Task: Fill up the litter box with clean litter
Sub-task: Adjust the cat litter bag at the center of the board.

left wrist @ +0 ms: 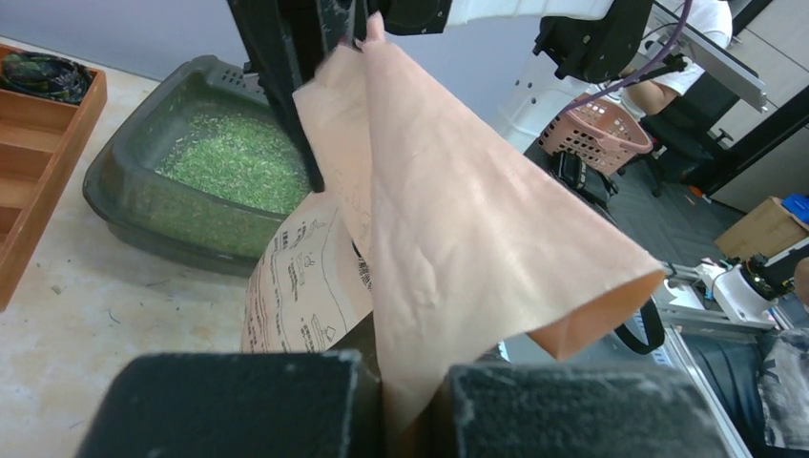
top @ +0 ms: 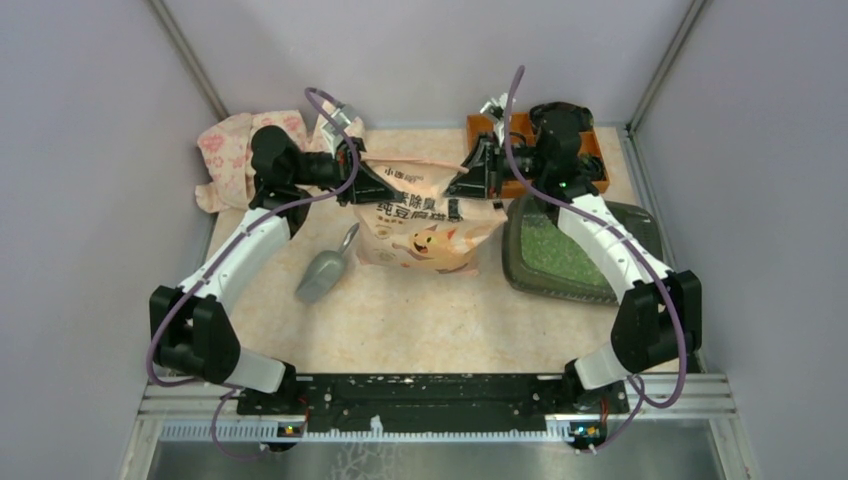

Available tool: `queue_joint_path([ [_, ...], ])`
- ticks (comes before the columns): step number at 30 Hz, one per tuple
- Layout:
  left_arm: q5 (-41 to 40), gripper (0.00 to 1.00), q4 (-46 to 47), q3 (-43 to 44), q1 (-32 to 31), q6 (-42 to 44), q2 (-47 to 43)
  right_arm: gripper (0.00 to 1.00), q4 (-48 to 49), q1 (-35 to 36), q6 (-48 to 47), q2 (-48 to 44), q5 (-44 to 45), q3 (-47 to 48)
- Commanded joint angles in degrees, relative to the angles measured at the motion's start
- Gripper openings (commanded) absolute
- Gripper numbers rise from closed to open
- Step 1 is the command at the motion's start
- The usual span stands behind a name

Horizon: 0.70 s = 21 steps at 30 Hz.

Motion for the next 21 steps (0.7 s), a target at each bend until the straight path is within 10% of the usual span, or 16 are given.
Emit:
queue_joint_path([
  [1, -0.32, 0.0, 5.02, 0.63, -0.84, -0.77, -0.94, 0.18, -10.49, 1.8, -10.82, -0.52, 2.42, 2.54],
  [9, 0.18, 0.0, 4.49, 1.2, -0.83, -0.95, -1.93, 0.19, -13.56, 1.28, -13.76, -1.9, 1.91, 1.71],
  [21, 1.17, 0.0, 7.78, 2.09, -0.85, -3.86, 2.21, 0.18, 6.29, 2.23, 1.93, -1.26, -7.03, -0.16],
])
